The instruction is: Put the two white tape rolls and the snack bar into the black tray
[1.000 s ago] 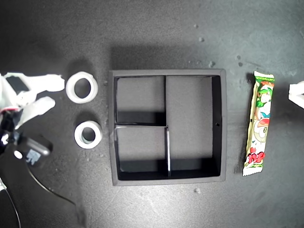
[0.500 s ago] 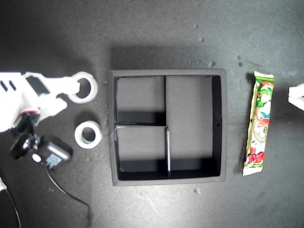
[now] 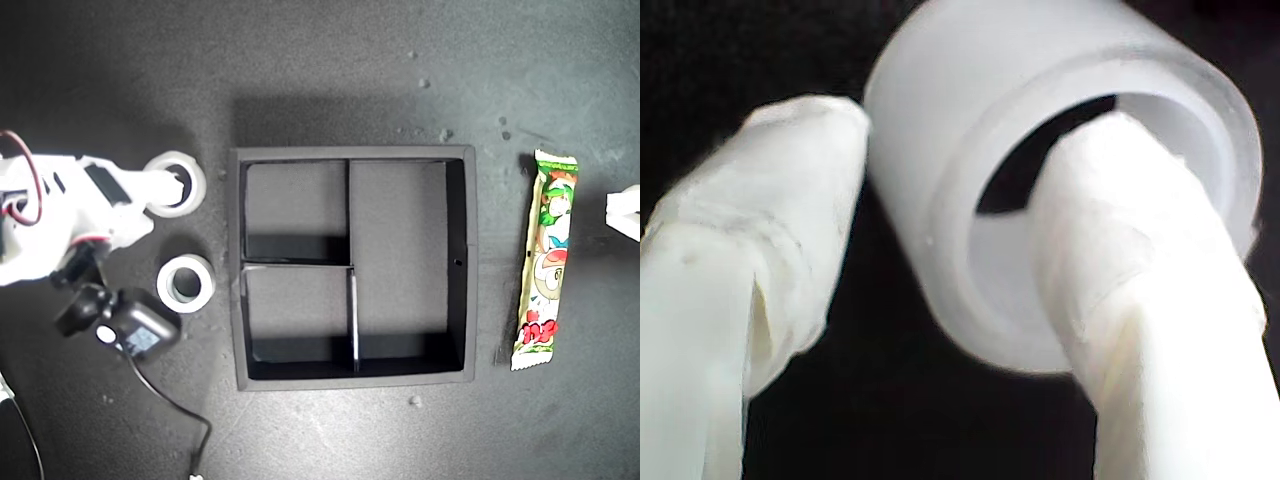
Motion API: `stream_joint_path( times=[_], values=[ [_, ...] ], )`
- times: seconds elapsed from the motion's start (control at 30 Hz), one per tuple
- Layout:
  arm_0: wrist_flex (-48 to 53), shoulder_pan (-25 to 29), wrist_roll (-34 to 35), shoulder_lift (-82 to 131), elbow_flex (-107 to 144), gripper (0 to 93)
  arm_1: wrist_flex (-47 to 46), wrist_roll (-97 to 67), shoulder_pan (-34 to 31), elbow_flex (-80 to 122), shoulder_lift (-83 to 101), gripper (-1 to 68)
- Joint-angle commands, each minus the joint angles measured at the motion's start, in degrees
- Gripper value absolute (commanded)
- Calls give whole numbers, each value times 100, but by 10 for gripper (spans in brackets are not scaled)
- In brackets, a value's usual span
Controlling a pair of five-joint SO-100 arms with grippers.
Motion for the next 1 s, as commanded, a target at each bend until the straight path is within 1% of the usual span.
stream_joint_path(
  times=[0.0, 0.13, 0.23, 0.3, 0.5, 0.6, 0.73, 0.83, 0.97],
  values=[
    [-79, -44, 97, -387, -448, 120, -114, 35, -123, -123, 35, -5],
    [-70, -211, 158, -765, -633, 93, -334, -220, -308, -158, 35, -5],
    [-62, -387, 158, -870, -642, 44, -870, -1002, -501, -299, 35, -4],
    [-62, -510, 193, -940, -633, 4, -1037, -1521, -510, -510, 35, -4],
    [0, -694, 237, -1046, -624, 1, -1477, -2637, -378, -1081, -62, -4],
    [378, -721, 229, -712, -756, 1, -1512, -2821, -290, -1204, -105, -3],
    [1230, -782, 308, -272, -1362, 1, -1600, -2997, -158, -1494, -369, 12],
    [1828, -791, 448, -176, -2083, 1, -1485, -3085, -44, -2382, -1424, 22],
    [2522, -747, 615, -431, -3217, 1, -756, -3103, 105, -3990, -3419, 11]
  ],
)
